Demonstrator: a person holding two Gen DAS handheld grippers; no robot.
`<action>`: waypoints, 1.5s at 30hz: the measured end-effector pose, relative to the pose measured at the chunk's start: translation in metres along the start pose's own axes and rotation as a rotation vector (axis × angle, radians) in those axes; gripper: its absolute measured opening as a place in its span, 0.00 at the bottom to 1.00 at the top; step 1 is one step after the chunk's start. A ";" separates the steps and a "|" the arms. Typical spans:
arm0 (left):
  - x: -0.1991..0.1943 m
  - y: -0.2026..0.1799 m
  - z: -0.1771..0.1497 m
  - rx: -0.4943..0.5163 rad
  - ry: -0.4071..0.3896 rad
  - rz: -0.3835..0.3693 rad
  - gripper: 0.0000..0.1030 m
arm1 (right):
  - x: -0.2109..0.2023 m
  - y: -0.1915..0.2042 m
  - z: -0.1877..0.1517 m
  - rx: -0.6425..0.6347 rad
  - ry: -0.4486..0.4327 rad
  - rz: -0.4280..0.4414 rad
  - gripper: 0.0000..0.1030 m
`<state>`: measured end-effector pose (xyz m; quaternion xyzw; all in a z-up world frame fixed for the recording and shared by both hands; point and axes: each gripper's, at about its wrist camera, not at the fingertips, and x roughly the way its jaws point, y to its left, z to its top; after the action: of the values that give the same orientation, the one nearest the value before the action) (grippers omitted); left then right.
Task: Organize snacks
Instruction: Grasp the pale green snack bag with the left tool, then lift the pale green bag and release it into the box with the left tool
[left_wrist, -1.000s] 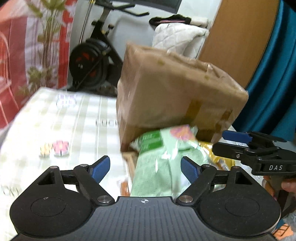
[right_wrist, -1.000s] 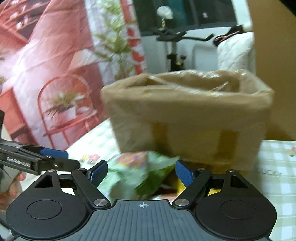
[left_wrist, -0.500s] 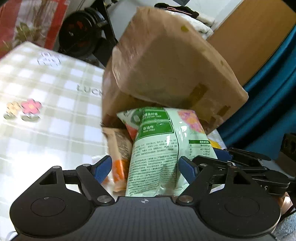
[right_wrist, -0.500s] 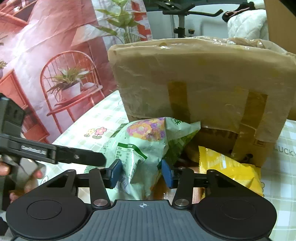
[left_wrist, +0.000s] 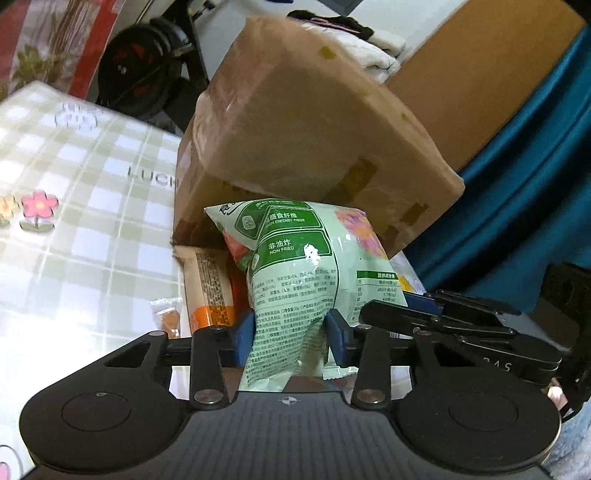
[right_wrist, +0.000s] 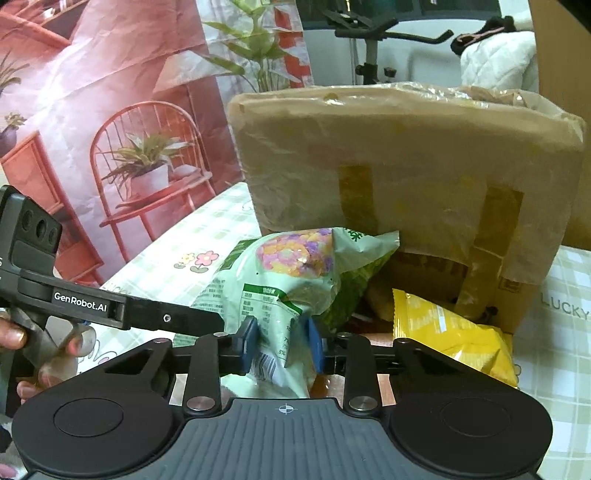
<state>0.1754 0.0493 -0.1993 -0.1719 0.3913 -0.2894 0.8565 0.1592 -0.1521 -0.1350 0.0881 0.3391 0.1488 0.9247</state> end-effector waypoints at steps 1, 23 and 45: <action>-0.008 -0.009 0.000 0.025 -0.010 0.015 0.42 | -0.003 0.002 0.001 -0.009 -0.006 0.003 0.26; -0.062 -0.121 0.100 0.330 -0.295 0.079 0.42 | -0.105 -0.014 0.124 -0.132 -0.391 -0.009 0.26; 0.026 -0.132 0.145 0.360 -0.194 0.226 0.54 | -0.057 -0.111 0.111 0.086 -0.350 -0.188 0.50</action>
<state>0.2530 -0.0592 -0.0539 0.0014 0.2660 -0.2390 0.9339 0.2142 -0.2830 -0.0460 0.1197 0.1859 0.0294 0.9748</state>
